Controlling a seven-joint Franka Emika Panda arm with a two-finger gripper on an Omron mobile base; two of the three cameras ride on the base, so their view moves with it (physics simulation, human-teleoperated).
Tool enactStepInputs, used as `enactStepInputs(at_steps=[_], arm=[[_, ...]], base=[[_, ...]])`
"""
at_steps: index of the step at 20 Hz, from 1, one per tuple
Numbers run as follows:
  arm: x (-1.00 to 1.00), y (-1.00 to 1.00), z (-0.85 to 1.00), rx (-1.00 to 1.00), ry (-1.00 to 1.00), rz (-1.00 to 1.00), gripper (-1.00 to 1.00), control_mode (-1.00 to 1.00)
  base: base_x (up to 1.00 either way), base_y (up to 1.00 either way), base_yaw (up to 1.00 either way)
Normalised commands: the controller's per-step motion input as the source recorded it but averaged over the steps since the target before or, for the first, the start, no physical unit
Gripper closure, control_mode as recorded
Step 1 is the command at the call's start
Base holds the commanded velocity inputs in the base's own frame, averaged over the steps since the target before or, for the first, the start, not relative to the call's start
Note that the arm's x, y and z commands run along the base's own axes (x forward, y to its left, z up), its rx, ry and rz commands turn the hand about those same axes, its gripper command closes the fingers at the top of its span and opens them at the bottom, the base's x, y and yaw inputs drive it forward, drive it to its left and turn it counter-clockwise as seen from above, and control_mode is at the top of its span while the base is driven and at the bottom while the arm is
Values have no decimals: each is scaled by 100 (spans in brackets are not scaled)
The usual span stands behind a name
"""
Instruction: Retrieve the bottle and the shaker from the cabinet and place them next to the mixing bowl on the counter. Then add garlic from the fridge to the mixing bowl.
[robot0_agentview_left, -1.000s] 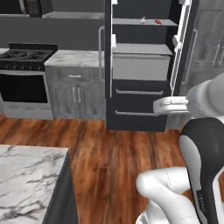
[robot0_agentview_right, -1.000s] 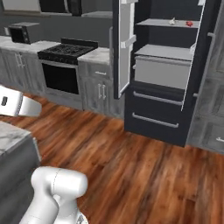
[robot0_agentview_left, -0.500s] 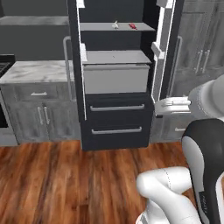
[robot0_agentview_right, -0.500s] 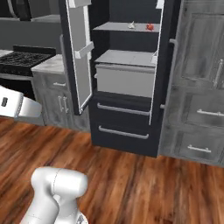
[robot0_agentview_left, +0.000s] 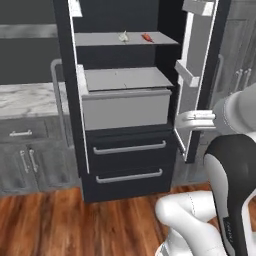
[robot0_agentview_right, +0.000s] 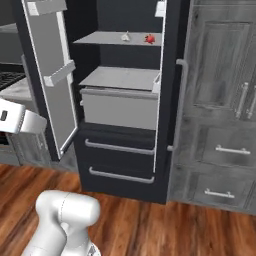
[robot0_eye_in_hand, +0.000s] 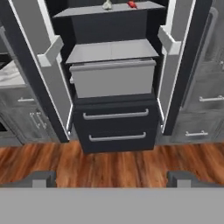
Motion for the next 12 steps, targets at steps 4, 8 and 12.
enactStepInputs(at_steps=[4,8,12], arm=[[0,0,0,0,0,0,-100,100],[0,0,0,0,0,0,-100,100],[0,0,0,0,0,0,-100,100]], base=[[100,-13,-12],[100,0,-29],[100,1,-21]])
